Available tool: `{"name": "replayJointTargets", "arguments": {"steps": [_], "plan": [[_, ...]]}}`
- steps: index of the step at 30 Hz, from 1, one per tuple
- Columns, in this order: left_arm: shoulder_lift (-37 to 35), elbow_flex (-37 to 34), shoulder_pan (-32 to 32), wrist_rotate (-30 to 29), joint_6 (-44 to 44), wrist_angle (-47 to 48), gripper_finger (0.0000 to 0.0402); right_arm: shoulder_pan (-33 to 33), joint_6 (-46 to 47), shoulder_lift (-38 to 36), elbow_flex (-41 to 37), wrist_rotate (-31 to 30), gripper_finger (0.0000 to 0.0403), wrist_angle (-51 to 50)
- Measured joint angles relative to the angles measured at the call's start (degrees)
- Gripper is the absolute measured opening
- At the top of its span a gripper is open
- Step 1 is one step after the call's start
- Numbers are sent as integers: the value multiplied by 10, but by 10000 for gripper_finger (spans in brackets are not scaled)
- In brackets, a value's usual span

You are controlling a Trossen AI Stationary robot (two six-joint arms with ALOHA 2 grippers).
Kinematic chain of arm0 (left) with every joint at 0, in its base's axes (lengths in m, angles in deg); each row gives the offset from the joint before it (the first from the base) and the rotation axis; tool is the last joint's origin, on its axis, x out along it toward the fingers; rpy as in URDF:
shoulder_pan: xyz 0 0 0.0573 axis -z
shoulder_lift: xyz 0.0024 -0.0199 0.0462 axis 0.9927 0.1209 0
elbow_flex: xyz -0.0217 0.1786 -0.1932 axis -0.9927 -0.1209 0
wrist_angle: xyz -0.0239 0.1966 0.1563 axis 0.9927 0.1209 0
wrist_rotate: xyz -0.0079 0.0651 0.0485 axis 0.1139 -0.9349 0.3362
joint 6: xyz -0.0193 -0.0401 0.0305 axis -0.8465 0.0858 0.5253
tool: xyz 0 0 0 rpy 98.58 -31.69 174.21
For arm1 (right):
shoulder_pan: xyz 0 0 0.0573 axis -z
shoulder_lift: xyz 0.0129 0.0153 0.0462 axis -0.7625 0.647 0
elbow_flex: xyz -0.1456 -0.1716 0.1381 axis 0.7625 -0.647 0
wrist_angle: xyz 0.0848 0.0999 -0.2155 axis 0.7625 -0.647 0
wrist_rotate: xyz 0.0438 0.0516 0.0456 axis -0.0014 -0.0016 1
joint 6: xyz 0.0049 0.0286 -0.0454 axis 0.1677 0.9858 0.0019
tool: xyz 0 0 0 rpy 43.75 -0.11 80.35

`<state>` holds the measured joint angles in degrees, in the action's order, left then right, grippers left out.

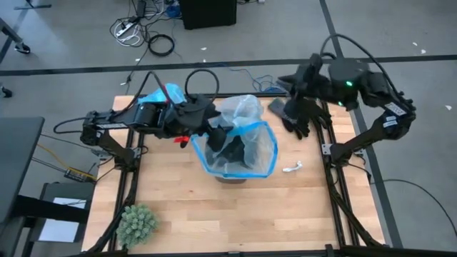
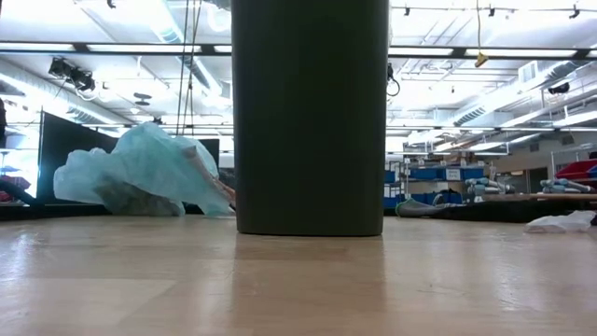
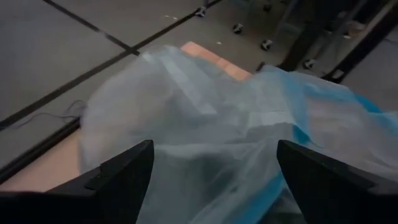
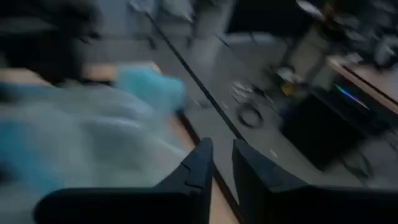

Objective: Place trash/remove bag and relplace
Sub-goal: Insert a new trash bag into the bin

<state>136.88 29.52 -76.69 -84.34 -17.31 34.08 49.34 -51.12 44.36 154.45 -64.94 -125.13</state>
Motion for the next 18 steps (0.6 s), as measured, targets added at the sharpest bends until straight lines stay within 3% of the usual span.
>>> {"name": "replayJointTargets", "arguments": {"steps": [4,10,18], "plan": [[-2,0,21,0,7,-33,350,72,14,18,0,69,9,-42],[-10,0,35,0,17,-69,350,173,27,72,-1,206,3,-63],[-14,0,53,-8,12,-79,350,224,25,172,-1,374,0,-62]]}}
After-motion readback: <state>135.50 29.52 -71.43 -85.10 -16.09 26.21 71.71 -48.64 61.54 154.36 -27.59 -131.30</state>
